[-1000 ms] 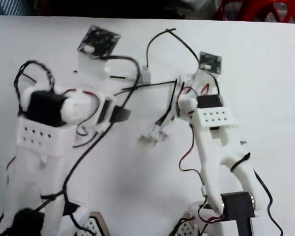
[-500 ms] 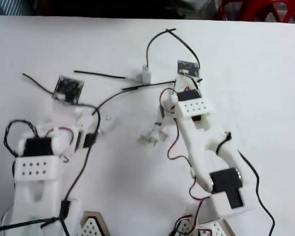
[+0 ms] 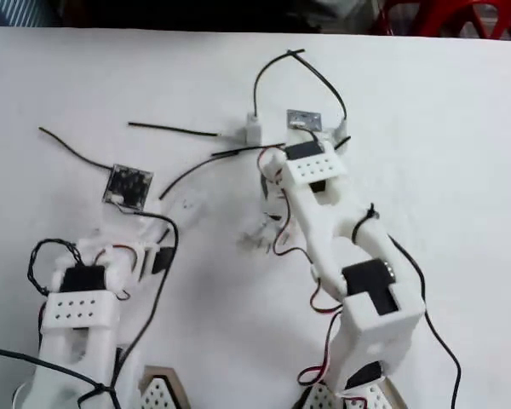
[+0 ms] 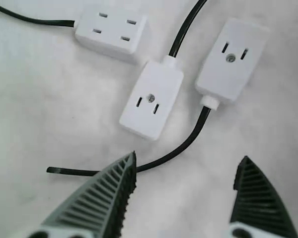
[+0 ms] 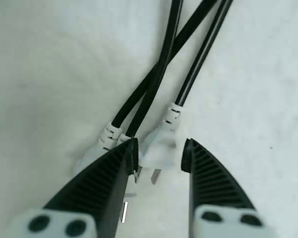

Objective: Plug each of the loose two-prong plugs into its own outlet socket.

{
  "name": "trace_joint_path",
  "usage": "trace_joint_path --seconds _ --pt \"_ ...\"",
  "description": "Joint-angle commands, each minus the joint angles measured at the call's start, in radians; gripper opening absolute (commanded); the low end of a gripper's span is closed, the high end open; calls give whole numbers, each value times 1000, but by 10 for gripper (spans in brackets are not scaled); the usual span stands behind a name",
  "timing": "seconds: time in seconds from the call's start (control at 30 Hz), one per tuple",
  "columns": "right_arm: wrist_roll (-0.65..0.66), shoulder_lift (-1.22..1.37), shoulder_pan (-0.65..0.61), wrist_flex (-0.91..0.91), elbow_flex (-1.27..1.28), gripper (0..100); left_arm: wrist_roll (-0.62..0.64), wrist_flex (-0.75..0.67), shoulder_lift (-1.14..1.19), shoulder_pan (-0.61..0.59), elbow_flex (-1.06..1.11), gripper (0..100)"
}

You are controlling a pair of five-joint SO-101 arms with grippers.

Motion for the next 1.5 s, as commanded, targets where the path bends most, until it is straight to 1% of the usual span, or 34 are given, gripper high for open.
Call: trace_joint_path --seconds 0.0,0.27,0.4,0.5,0.6,0.7,0.8,0.9,0.97,1.17,1.33,1.47 --pt "-25 10 -12 -1 -41 148 -6 -25 -28 -8 2 309" --pt "-21 59 -1 18 -38 148 -6 -25 -25 -10 3 308" --pt "-20 58 25 44 -43 146 -6 -23 -25 -10 3 307" --pt "-9 65 35 39 -43 104 -6 -23 -24 -10 3 307" --pt "55 62 42 44 -43 57 -6 -23 -24 -10 5 307" --pt "107 53 82 44 -44 27 -6 -23 -24 -10 5 306" --pt "170 36 91 67 -63 54 -6 -23 -24 -10 5 306" --pt "176 -4 76 143 -94 115 -6 -23 -24 -10 5 306" --pt "176 -36 62 173 -98 135 -6 -23 -24 -10 5 306" --pt "178 -54 22 173 -97 118 -6 -23 -24 -10 5 306" --pt "178 -50 24 173 -97 119 -6 -23 -24 -10 5 306" --pt "178 25 27 133 -97 119 -6 -23 -24 -10 5 306"
